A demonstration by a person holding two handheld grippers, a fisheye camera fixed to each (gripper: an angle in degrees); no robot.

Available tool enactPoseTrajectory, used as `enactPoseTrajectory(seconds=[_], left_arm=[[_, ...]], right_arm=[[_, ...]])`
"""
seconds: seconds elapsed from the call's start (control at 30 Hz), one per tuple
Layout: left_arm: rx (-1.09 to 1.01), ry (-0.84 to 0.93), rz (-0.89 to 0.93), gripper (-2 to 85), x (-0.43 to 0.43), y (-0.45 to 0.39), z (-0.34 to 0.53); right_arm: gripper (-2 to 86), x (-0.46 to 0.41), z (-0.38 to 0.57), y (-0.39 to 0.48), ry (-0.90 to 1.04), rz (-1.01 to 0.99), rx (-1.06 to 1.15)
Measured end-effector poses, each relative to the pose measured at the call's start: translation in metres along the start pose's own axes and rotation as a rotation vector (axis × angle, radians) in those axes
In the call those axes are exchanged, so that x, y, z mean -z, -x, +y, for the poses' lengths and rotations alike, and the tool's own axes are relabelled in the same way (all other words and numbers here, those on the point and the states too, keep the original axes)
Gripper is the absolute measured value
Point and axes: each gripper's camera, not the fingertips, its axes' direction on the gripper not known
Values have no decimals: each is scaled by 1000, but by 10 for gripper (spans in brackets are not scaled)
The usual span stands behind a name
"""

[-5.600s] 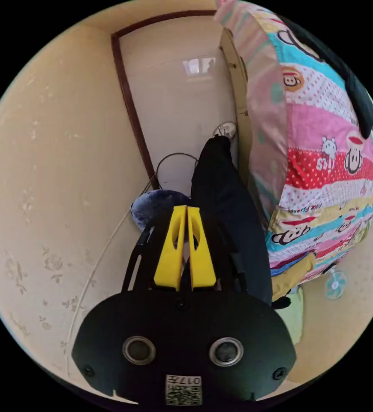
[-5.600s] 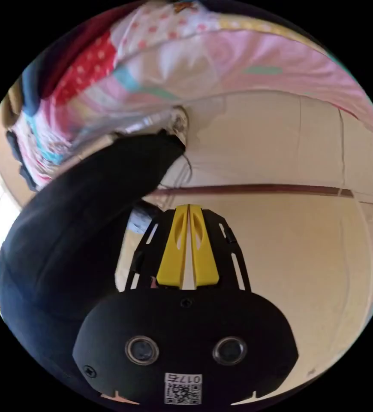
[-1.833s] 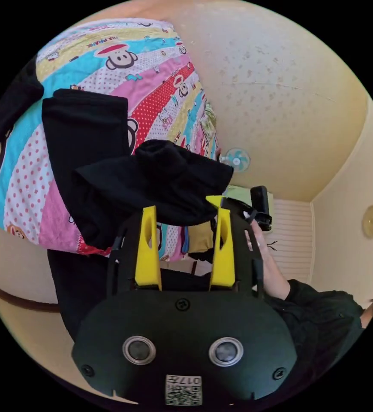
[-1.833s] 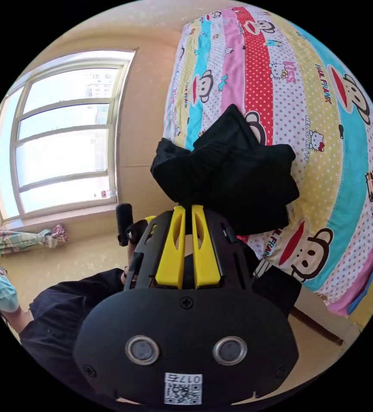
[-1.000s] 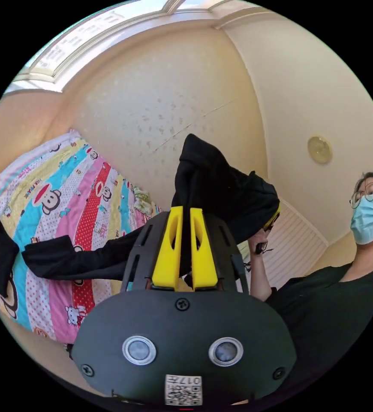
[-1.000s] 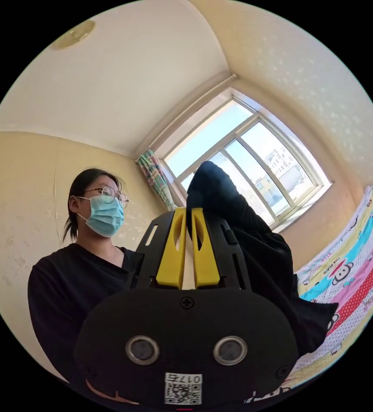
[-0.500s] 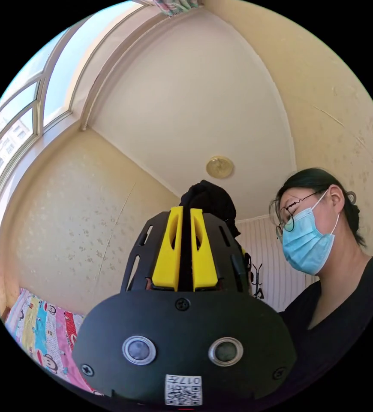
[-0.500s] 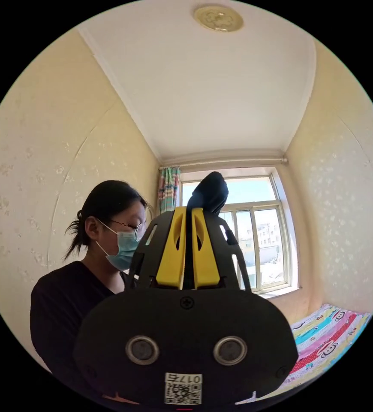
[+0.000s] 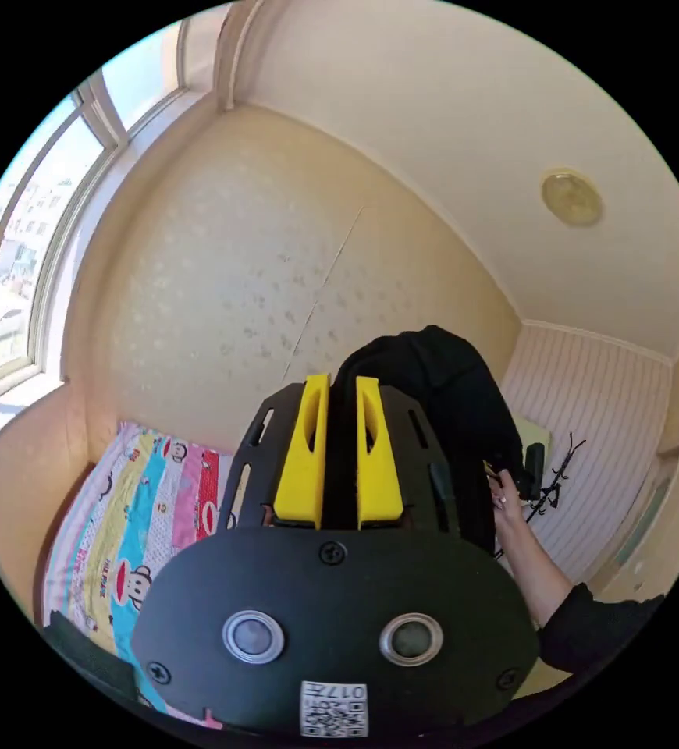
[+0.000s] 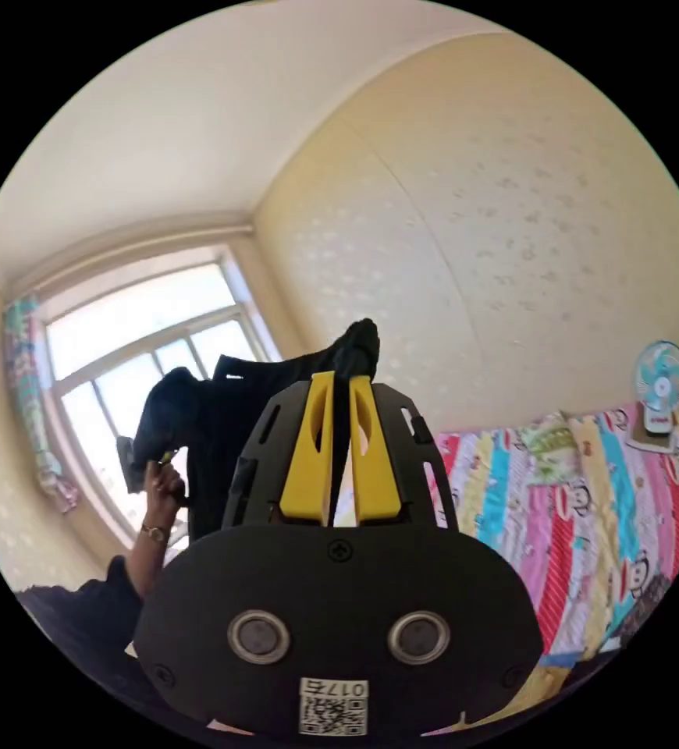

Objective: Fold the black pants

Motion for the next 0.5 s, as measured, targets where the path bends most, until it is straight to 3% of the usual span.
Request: enactPoseTrajectory(seconds=[0.03, 0.07, 0.1, 0.17, 0.3, 0.4, 0.5], left_arm=[[78, 95, 4, 43, -23, 27, -3], [182, 227, 113, 31, -54, 75, 4], [231, 246, 252, 17, -65, 111, 24], [291, 193, 328, 13, -62, 155, 67], [585, 243, 451, 52, -65, 249, 182], [817, 180, 576, 47, -61, 296, 257], [893, 152, 642, 41, -62, 320, 297]], right_arm=[[24, -35, -4, -33, 94, 156, -85], [23, -47, -1, -47, 119, 216, -126], [21, -64, 15, -71, 138, 256, -169], [22, -90, 51, -100, 208, 197, -107], [28, -152, 198, -179, 553, 235, -72], [29, -184, 319, -244, 857, 246, -169], [28, -191, 406, -297, 1025, 212, -299]])
